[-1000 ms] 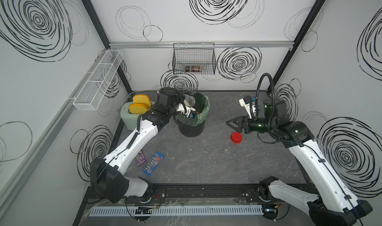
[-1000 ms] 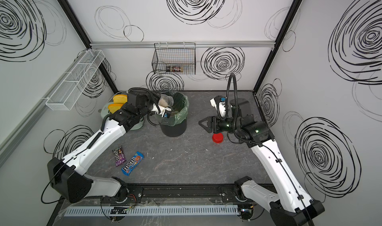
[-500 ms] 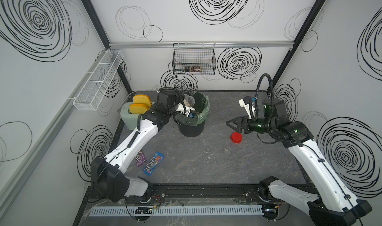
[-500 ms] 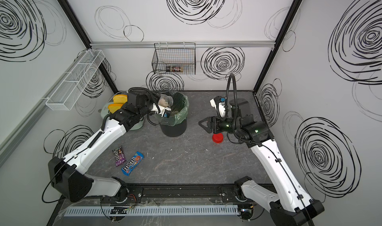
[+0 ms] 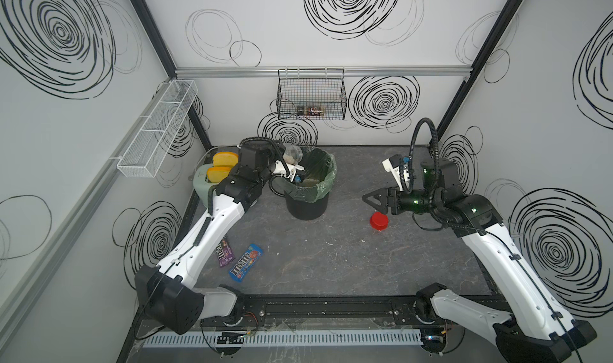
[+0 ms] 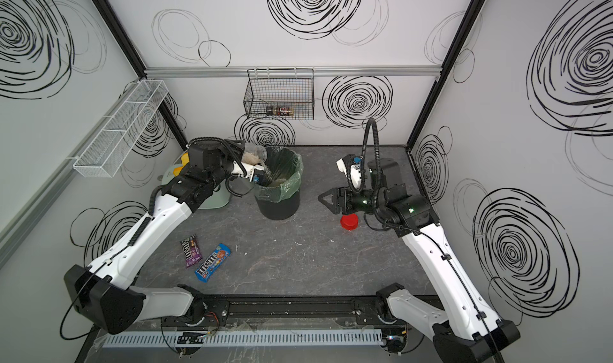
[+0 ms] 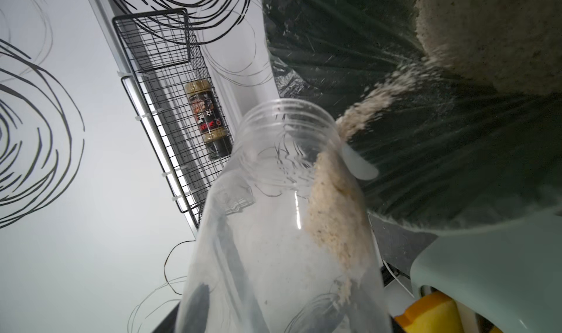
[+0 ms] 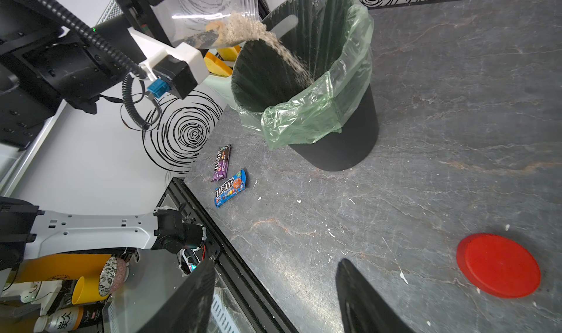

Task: Empty expired oatmeal from jars
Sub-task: Pour the expired oatmeal into the trash bin.

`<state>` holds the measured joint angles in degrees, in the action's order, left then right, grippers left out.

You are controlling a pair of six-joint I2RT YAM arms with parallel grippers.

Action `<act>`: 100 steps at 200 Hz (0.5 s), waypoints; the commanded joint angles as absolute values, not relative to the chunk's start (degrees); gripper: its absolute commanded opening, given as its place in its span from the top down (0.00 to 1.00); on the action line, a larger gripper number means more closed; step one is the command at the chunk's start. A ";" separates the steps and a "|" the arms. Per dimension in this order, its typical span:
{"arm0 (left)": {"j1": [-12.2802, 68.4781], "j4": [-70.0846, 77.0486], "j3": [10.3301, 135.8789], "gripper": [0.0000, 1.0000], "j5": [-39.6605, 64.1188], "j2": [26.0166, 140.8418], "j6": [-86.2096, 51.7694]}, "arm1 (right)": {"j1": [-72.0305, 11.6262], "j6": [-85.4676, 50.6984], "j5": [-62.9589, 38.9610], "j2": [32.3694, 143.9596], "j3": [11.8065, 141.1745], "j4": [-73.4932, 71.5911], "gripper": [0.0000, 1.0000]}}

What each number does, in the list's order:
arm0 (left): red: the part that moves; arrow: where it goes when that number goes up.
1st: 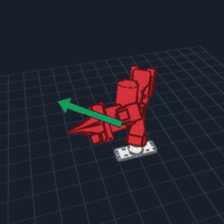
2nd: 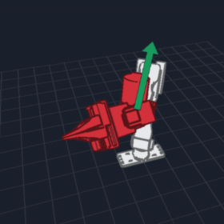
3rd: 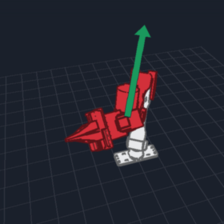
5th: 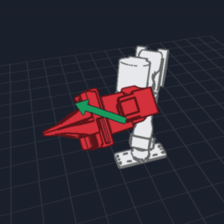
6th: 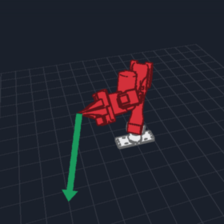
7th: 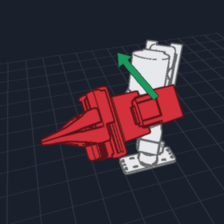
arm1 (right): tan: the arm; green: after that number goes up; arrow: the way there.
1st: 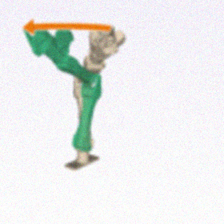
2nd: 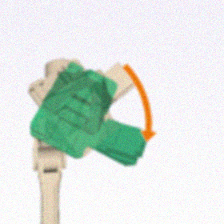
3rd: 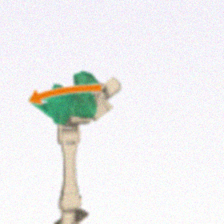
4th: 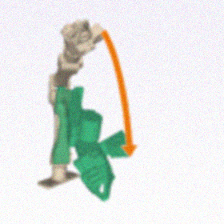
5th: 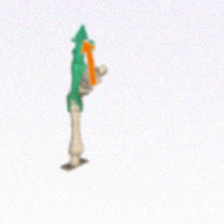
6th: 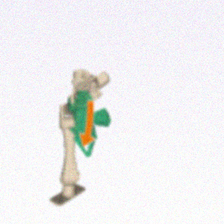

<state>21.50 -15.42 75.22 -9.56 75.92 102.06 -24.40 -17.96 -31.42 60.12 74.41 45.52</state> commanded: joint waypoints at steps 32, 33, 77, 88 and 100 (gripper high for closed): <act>24.12 -13.82 75.07 1.00 -9.19 78.42 115.64 | -24.78 -17.76 -31.86 60.70 75.07 44.38 0.34; 24.06 -13.90 75.11 1.00 -9.21 78.45 115.70 | -24.78 -17.75 -31.84 60.67 75.07 44.38 0.34; 21.20 -14.83 76.33 1.00 -7.88 75.92 115.33 | -24.78 -17.76 -31.73 60.26 74.53 44.39 0.34; 22.04 -14.64 75.17 1.00 -7.40 76.11 115.35 | -24.75 -17.85 -31.81 60.30 74.60 44.37 0.34; 23.32 -14.82 73.68 1.00 -7.57 77.24 115.72 | -24.79 -17.97 -31.82 60.46 74.53 43.97 0.34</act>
